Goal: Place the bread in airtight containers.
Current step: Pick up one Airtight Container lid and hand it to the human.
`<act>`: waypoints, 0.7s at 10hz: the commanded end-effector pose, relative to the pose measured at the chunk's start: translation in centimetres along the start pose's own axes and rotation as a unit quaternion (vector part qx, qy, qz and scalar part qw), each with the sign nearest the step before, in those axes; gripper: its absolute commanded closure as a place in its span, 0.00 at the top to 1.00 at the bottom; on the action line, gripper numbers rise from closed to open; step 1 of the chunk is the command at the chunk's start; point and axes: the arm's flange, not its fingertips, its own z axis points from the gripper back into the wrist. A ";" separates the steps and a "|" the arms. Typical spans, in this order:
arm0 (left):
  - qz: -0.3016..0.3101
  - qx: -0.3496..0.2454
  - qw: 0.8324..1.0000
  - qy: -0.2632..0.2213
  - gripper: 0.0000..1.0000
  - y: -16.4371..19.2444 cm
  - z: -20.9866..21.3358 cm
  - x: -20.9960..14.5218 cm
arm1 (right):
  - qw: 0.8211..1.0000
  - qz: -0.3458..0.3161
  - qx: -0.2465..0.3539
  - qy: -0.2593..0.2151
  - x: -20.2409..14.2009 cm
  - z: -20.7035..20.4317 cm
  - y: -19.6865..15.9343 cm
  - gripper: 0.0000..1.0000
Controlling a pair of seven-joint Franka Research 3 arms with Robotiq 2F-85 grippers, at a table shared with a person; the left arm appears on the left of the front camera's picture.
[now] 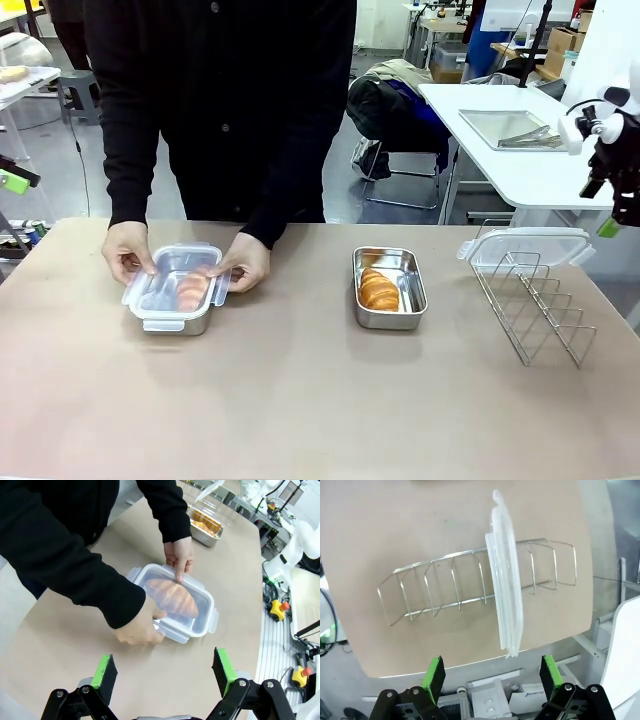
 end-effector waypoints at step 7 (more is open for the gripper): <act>-0.005 0.001 1.000 0.003 1.00 -0.1 -0.1 0.1 | 0.995 0.057 -0.063 -0.049 2.1 -6.5 0.7 1.00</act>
